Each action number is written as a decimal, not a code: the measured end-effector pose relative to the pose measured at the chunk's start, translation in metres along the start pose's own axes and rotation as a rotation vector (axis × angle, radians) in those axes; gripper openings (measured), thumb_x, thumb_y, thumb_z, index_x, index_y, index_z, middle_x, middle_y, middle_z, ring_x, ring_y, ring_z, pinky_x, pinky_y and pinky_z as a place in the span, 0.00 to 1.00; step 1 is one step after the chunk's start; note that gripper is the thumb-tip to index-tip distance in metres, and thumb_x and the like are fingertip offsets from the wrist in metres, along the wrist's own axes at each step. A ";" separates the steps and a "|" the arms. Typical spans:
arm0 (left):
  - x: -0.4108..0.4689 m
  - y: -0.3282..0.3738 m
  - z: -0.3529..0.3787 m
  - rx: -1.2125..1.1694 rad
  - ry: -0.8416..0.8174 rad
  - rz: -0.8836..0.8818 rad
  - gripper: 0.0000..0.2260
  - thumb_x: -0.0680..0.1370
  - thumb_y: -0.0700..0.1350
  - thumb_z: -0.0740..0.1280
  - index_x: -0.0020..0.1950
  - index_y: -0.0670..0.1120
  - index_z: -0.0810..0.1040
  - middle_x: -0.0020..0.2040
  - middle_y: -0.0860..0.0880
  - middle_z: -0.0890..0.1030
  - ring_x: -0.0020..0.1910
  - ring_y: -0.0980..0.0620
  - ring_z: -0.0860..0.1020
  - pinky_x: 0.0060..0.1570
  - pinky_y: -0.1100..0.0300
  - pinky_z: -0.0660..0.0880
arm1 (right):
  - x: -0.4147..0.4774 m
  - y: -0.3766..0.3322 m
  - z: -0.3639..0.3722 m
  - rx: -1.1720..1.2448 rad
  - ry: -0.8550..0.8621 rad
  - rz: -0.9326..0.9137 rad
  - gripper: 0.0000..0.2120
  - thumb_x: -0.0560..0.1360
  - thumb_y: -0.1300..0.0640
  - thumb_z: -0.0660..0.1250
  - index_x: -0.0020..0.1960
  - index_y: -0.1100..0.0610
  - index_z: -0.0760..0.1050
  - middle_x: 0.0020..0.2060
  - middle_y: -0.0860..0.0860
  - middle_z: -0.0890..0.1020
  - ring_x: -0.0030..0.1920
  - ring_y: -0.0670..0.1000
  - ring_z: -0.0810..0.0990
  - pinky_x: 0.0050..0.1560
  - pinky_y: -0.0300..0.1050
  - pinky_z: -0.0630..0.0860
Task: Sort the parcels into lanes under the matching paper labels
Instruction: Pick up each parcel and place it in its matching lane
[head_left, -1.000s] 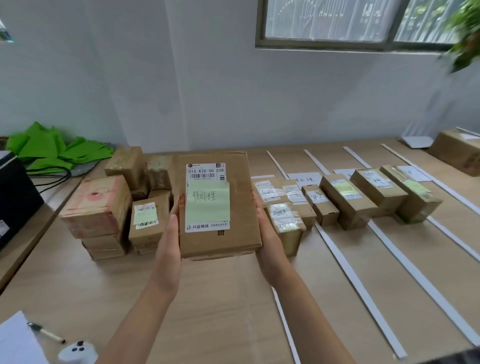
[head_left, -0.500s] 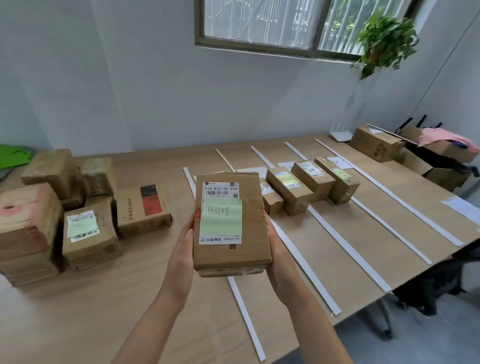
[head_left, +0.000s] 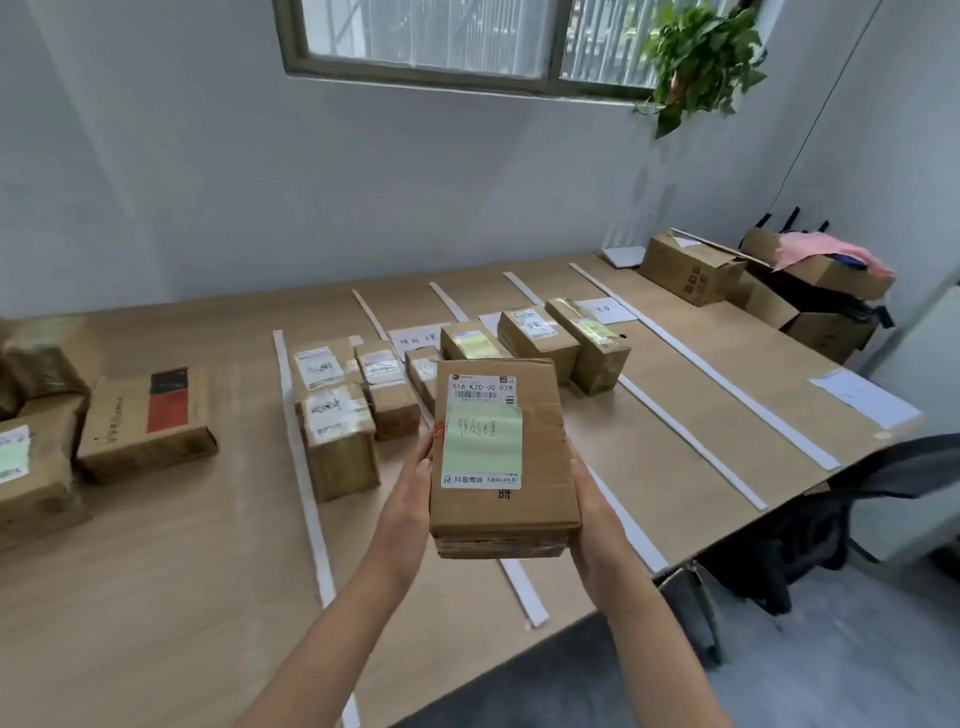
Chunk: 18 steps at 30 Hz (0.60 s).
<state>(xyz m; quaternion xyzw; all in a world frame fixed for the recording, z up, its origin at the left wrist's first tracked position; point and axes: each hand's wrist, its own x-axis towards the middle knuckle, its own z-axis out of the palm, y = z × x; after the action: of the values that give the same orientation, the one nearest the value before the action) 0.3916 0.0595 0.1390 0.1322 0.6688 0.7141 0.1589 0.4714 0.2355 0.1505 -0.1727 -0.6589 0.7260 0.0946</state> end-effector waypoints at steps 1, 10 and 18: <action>0.002 -0.004 0.020 0.011 -0.014 -0.007 0.17 0.85 0.55 0.50 0.74 0.63 0.66 0.64 0.58 0.79 0.60 0.64 0.77 0.55 0.68 0.76 | 0.002 0.005 -0.020 -0.007 0.023 0.017 0.21 0.81 0.35 0.53 0.73 0.32 0.64 0.68 0.40 0.76 0.68 0.45 0.75 0.68 0.56 0.73; 0.030 -0.068 0.108 0.042 -0.012 -0.143 0.18 0.84 0.60 0.49 0.75 0.66 0.63 0.66 0.60 0.77 0.64 0.61 0.76 0.57 0.63 0.77 | 0.040 0.043 -0.119 0.012 0.066 0.192 0.13 0.83 0.45 0.59 0.67 0.38 0.71 0.54 0.43 0.85 0.54 0.44 0.84 0.53 0.49 0.80; 0.108 -0.131 0.130 -0.014 0.123 -0.304 0.21 0.82 0.64 0.48 0.75 0.68 0.60 0.72 0.63 0.70 0.72 0.60 0.67 0.73 0.53 0.65 | 0.145 0.091 -0.144 0.081 0.025 0.392 0.13 0.84 0.48 0.56 0.66 0.41 0.75 0.58 0.47 0.84 0.59 0.50 0.83 0.53 0.49 0.80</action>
<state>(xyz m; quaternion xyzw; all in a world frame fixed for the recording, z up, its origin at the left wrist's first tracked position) 0.3514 0.2290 0.0145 -0.0158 0.6845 0.6932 0.2250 0.4002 0.4114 0.0314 -0.3028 -0.5815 0.7544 -0.0334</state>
